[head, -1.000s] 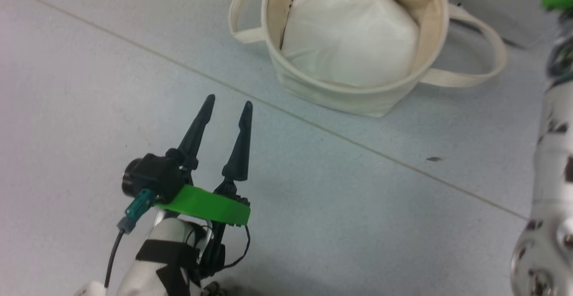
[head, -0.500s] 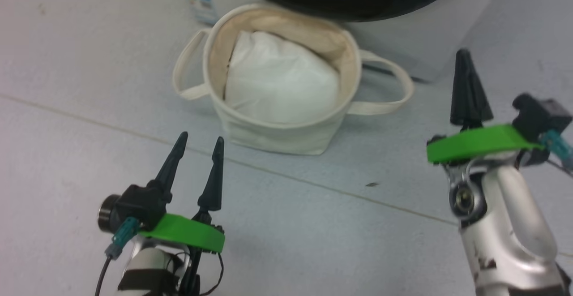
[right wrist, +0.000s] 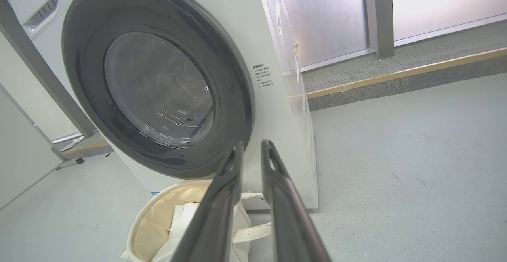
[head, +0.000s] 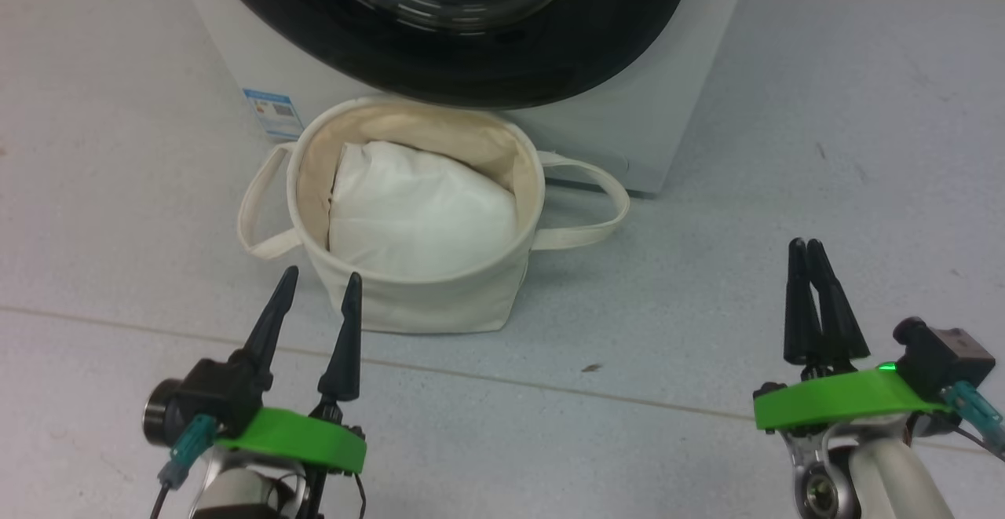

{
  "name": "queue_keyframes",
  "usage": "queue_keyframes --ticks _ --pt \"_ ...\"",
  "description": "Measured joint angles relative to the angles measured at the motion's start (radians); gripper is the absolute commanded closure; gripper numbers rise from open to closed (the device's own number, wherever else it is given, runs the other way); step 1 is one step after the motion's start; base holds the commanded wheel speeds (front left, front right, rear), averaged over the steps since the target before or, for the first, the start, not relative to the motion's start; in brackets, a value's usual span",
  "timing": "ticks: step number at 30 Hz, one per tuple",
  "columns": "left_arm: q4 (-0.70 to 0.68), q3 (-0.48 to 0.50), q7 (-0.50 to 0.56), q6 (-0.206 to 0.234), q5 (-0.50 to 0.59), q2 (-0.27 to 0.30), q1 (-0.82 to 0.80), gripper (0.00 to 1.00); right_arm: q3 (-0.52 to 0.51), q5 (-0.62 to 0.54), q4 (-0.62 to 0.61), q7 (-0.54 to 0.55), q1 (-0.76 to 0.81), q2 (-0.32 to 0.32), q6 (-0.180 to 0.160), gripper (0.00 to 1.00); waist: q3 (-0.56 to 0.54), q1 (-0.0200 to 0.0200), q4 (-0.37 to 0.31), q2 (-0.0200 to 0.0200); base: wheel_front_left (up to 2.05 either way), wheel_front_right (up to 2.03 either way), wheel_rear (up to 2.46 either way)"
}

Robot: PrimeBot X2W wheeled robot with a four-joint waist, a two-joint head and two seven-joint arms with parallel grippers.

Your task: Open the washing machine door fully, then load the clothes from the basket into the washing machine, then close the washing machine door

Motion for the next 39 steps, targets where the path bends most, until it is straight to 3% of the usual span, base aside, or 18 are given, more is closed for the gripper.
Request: queue_keyframes --ticks 3,4,5,6,7,18,26,39 --pt "-0.006 0.008 0.000 0.000 0.000 0.000 0.013 0.00 -0.001 -0.002 -0.019 0.000 0.023 0.002 0.000 0.57 -0.021 0.0000 -0.008 0.0000 0.00 0.00 0.00" --pt "-0.006 0.009 0.000 -0.001 0.000 0.000 0.020 0.00 -0.002 -0.002 -0.021 0.000 0.028 0.002 0.000 0.52 -0.027 -0.0001 -0.011 0.0000 0.00 0.00 0.00" --pt "-0.007 0.009 0.000 -0.005 0.000 0.000 0.028 0.00 -0.003 0.003 -0.021 0.000 0.033 0.002 0.000 0.37 -0.033 0.0000 -0.014 0.0000 0.00 0.00 0.00" --pt "-0.007 0.008 0.000 -0.009 0.001 0.000 0.035 0.00 -0.004 0.011 -0.021 0.000 0.040 0.002 0.000 0.10 -0.038 0.0000 -0.016 0.0000 0.00 0.00 0.00" --pt "-0.010 0.008 0.000 -0.009 0.008 0.000 0.041 0.00 -0.007 0.014 -0.021 0.000 0.046 0.003 0.000 0.00 -0.043 -0.0001 -0.019 0.0000 0.00 0.00 0.00" --pt "-0.015 -0.014 0.000 -0.028 0.001 0.001 0.075 0.00 0.006 -0.026 -0.015 0.000 0.063 0.004 0.000 0.00 -0.087 0.0000 -0.020 0.0000 0.00 0.00 0.00" --pt "-0.015 -0.029 0.000 -0.052 0.002 0.002 0.097 0.00 -0.050 -0.047 0.022 0.000 0.084 0.007 0.000 0.00 -0.100 0.0001 -0.009 0.0000 0.00 0.00 0.00" --pt "0.027 -0.021 0.000 -0.006 -0.013 0.002 0.097 0.00 -0.046 -0.055 0.026 0.000 0.083 0.007 0.000 0.00 -0.102 0.0001 -0.003 0.0000 0.00 0.00 0.00"
